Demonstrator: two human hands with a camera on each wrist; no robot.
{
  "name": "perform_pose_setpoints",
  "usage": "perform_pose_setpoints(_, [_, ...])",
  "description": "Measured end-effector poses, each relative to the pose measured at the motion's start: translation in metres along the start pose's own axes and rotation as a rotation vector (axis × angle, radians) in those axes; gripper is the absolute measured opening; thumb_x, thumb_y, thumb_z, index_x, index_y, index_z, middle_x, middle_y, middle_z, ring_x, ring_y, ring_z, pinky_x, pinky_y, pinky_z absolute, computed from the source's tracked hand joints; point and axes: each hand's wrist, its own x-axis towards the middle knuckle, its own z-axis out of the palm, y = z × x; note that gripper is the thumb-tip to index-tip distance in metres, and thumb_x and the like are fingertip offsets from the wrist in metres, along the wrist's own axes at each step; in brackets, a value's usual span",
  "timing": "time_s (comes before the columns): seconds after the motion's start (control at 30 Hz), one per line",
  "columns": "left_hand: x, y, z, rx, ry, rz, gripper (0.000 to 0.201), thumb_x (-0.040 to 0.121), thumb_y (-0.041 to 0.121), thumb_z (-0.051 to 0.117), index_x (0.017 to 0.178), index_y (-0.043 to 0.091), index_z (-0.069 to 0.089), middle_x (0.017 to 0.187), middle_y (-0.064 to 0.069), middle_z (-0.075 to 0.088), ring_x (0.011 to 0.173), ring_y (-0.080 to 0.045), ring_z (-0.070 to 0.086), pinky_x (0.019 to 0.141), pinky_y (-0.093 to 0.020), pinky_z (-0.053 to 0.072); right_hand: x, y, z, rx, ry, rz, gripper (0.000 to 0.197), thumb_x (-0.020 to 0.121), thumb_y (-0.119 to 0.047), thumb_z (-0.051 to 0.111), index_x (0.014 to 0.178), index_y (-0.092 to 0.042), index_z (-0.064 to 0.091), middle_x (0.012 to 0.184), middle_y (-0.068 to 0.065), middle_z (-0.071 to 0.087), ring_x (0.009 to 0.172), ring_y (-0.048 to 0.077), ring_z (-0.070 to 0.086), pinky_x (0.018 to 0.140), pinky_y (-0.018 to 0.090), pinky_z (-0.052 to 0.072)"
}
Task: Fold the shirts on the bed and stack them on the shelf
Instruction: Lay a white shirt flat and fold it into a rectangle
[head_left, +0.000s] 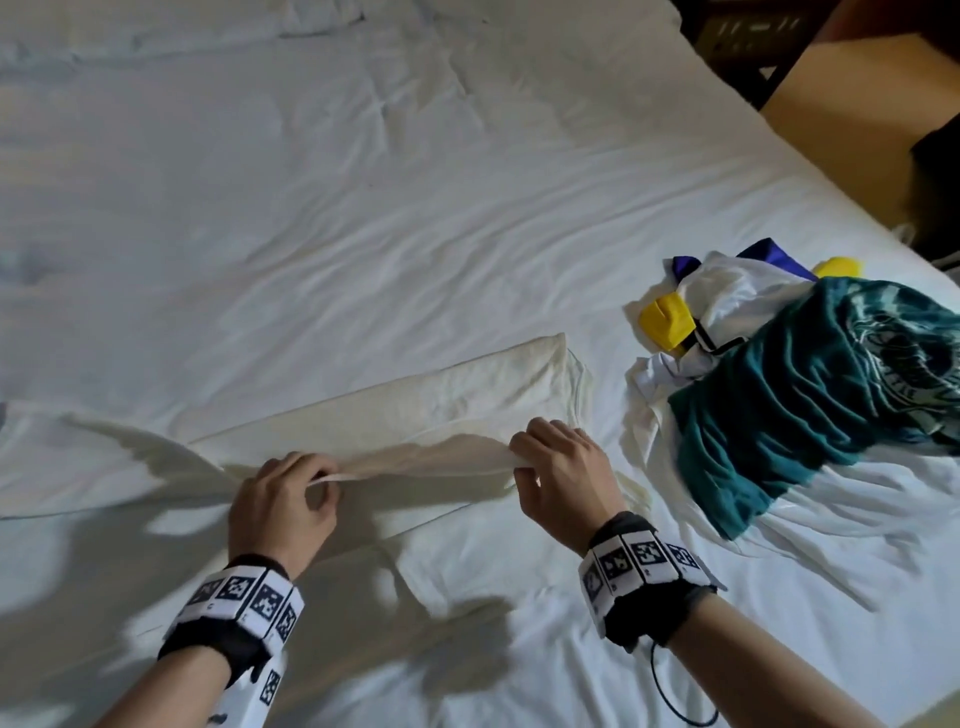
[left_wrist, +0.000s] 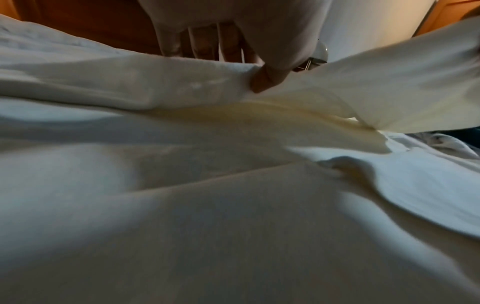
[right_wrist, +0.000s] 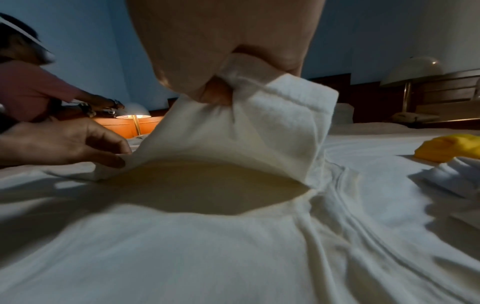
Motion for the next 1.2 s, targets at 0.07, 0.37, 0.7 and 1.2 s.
perform_pose_setpoints(0.07, [-0.011,-0.005,0.003,0.003,-0.034,0.017,0.024,0.073,0.030,0.049,0.078,0.020,0.070,0.079,0.003,0.069,0.073,-0.029,0.062,0.065,-0.037,0.052,-0.016,0.001,0.007,0.020,-0.085,0.013,0.016,0.072,-0.021,0.044,0.076,-0.016,0.059,0.072,-0.001,0.054,0.063,0.022,0.053,0.055,0.030,0.040])
perform_pose_setpoints(0.37, [-0.019,-0.001,0.007,0.045,-0.119,-0.060,0.035,0.072,0.038,0.047,0.081,0.017,0.073,0.085,0.001,0.070,0.080,-0.033,0.062,0.071,-0.042,0.052,-0.045,0.010,0.019,0.027,-0.400,0.135,0.011,0.065,-0.025,0.060,0.076,-0.024,0.062,0.073,-0.009,0.061,0.066,0.019,0.062,0.062,0.035,0.047])
perform_pose_setpoints(0.7, [0.003,0.100,0.052,-0.174,-0.545,-0.088,0.076,0.071,0.035,0.081,0.139,0.028,0.047,0.104,0.012,0.065,0.103,-0.014,0.060,0.099,-0.031,0.044,0.007,0.015,-0.006,0.173,-0.417,0.038,0.015,0.086,-0.018,0.061,0.094,-0.018,0.073,0.089,0.000,0.067,0.076,0.025,0.063,0.067,0.034,0.048])
perform_pose_setpoints(1.2, [0.022,0.076,0.055,-0.849,-0.251,-0.560,0.035,0.062,0.025,0.091,0.087,0.023,0.067,0.084,0.005,0.071,0.077,-0.011,0.065,0.074,-0.027,0.051,0.067,0.065,-0.002,0.662,-0.253,0.490,0.008,0.080,-0.018,0.067,0.075,-0.025,0.069,0.074,-0.007,0.068,0.068,0.003,0.060,0.065,0.011,0.045])
